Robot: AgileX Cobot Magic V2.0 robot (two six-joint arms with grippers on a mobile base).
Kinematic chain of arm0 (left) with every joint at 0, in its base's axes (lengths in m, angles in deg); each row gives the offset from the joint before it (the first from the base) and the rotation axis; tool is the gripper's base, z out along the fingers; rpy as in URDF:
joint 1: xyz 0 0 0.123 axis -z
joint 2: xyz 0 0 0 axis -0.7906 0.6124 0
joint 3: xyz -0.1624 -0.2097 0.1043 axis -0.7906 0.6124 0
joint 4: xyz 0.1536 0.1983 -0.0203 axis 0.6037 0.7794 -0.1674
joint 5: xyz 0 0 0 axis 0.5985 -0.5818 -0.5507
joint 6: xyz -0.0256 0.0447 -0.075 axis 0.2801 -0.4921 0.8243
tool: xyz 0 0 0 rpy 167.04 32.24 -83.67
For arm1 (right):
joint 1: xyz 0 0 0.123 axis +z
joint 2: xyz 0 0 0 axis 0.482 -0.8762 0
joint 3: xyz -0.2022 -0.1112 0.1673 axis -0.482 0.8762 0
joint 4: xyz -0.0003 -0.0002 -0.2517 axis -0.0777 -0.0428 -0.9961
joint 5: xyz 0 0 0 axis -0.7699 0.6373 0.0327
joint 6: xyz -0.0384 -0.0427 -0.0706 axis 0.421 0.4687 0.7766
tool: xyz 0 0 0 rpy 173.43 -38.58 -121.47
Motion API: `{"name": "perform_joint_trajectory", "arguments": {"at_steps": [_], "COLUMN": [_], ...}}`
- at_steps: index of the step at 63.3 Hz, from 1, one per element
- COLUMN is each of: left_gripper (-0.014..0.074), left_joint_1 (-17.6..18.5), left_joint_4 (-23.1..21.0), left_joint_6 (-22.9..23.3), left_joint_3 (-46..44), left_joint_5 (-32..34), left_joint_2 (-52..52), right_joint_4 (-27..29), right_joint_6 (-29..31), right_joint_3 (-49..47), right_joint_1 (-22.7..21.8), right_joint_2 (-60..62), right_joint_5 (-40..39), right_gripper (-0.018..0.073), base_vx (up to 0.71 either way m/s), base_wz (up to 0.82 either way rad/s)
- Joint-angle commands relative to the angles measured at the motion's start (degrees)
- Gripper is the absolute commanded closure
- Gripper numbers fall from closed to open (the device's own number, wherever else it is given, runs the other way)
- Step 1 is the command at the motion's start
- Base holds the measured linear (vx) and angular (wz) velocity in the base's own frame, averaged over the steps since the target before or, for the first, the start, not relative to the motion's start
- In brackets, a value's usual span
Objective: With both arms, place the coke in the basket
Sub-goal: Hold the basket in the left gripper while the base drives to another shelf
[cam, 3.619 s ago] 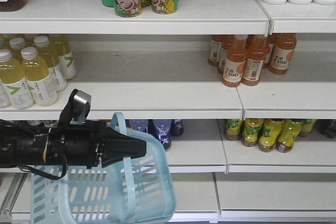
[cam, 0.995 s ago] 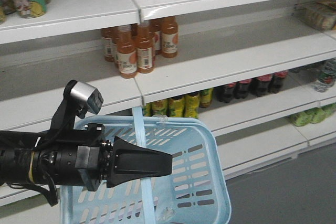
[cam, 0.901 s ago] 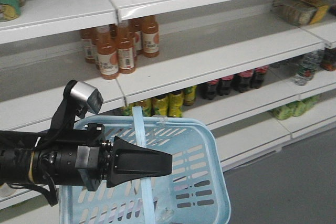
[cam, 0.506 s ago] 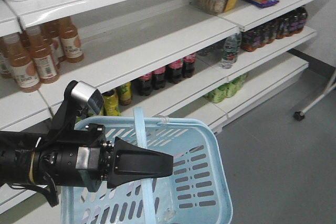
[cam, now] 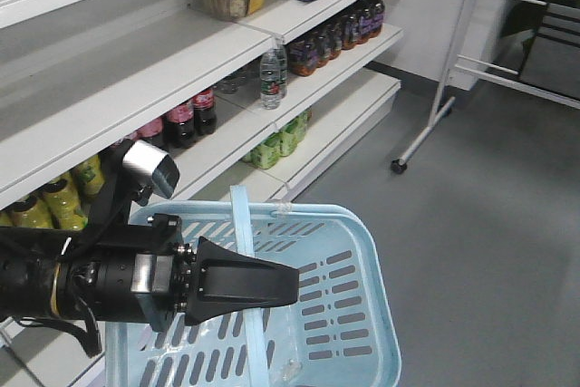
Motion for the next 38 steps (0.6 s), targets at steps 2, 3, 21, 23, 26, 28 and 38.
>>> {"name": "perform_joint_trajectory", "arguments": {"at_steps": [2,3,21,23,26,28,38], "left_gripper": [0.0603,0.0603,0.0603,0.0603,0.0603,0.0603,0.0603], "left_joint_1": [0.2,0.2,0.2,0.2,0.2,0.2,0.2], "left_joint_4": [-4.6,-4.6,-4.6,-4.6,-4.6,-4.6,-4.6], "left_joint_6": [-0.3,-0.3,-0.3,-0.3,-0.3,-0.3,-0.3], "left_joint_3": [-1.2,-1.2,-1.2,-1.2,-1.2,-1.2,-1.2], "left_joint_5": [11.8,11.8,11.8,11.8,11.8,11.8,11.8], "left_joint_2": [-1.9,-1.9,-1.9,-1.9,-1.9,-1.9,-1.9], "right_joint_4": [-0.4,-0.4,-0.4,-0.4,-0.4,-0.4,-0.4], "right_joint_6": [0.0,0.0,0.0,0.0,0.0,0.0,0.0], "right_joint_3": [0.6,0.6,0.6,0.6,0.6,0.6,0.6], "right_joint_1": [-0.4,-0.4,-0.4,-0.4,-0.4,-0.4,-0.4], "right_joint_2": [1.0,1.0,1.0,1.0,1.0,1.0,1.0], "right_joint_5": [-3.9,-3.9,-3.9,-3.9,-3.9,-3.9,-3.9], "right_gripper": [0.0561,0.0561,0.0561,0.0561,0.0561,0.0561,0.0561], "base_vx": [-0.02,-0.02,-0.01,-0.01,-0.01,-0.01,-0.01], "base_wz": [-0.45,-0.44,-0.39,-0.36,-0.35,-0.35,-0.35]}}
